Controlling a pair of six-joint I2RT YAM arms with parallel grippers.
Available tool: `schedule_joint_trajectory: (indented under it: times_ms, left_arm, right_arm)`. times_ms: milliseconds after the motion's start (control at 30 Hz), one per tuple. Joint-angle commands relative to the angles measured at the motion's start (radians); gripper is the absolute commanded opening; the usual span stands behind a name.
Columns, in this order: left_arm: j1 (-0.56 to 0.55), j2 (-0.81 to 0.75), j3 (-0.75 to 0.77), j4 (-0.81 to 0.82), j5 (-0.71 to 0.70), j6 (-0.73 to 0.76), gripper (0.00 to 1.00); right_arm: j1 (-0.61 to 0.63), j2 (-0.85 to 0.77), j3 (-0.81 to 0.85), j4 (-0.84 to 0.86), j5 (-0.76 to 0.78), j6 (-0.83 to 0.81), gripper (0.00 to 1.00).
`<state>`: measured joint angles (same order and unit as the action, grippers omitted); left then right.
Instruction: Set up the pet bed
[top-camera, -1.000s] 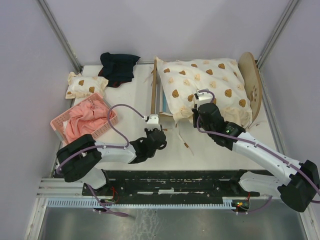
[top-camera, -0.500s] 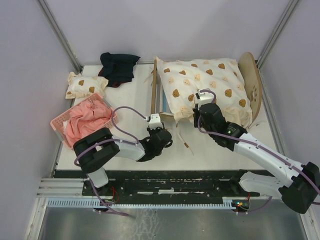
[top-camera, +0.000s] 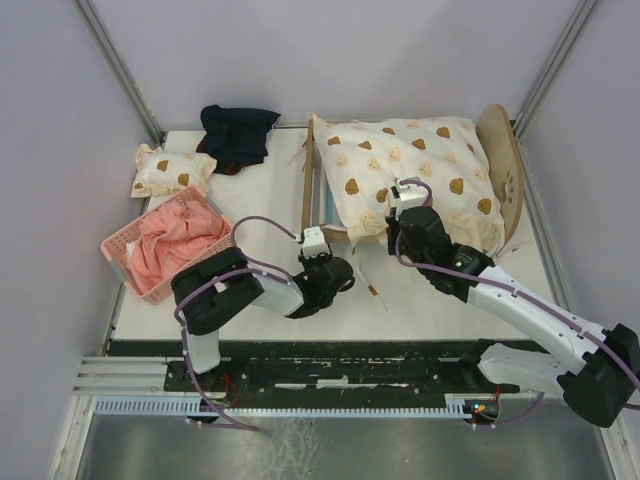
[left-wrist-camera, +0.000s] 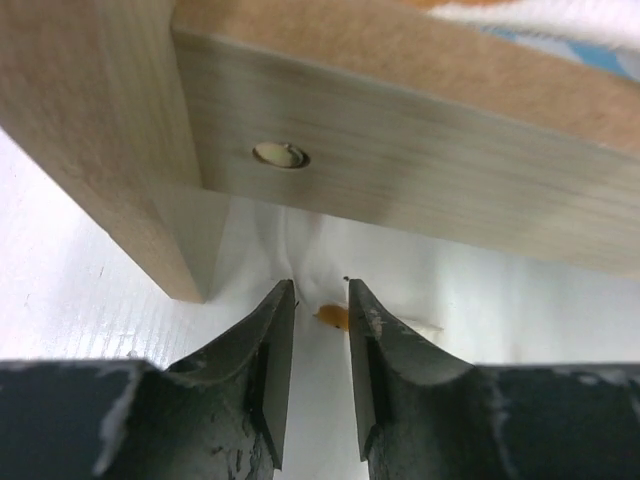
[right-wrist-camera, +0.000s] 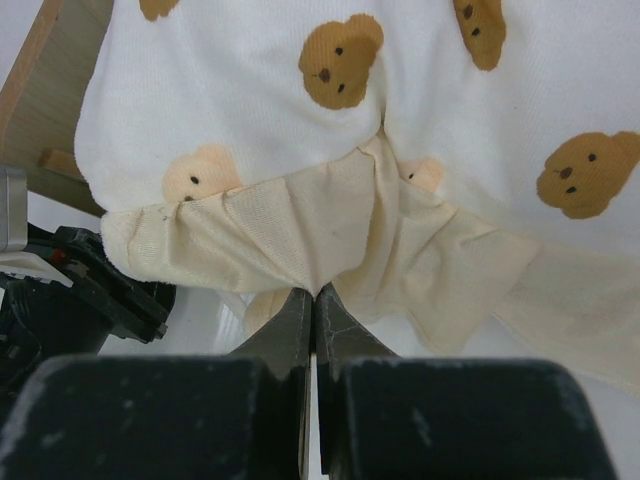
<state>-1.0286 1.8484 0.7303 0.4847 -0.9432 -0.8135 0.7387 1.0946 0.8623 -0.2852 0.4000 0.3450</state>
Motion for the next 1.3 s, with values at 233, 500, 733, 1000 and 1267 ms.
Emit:
schedule_joint_trajectory:
  times_ms: [233, 500, 733, 1000, 1267]
  left_arm:
    - [0.008, 0.045, 0.028, 0.024, -0.041, -0.058, 0.13]
    - [-0.012, -0.115, -0.094, 0.030, 0.129, 0.066, 0.03]
    - [-0.048, -0.307, -0.237, -0.012, 0.257, 0.118, 0.03]
    - [-0.054, -0.462, -0.381, -0.044, 0.337, 0.078, 0.03]
    - [-0.055, -0.609, -0.478, -0.066, 0.383, 0.063, 0.03]
  right_arm:
    - [-0.004, -0.014, 0.035, 0.011, 0.013, 0.000, 0.02]
    - [-0.004, 0.004, 0.023, 0.014, 0.011, 0.009, 0.02]
    - [-0.004, 0.050, 0.040, 0.015, -0.004, 0.015, 0.04]
    - [-0.004, 0.045, 0.014, 0.035, -0.038, 0.042, 0.08]
    - [0.009, -0.041, -0.054, -0.022, -0.126, 0.045, 0.39]
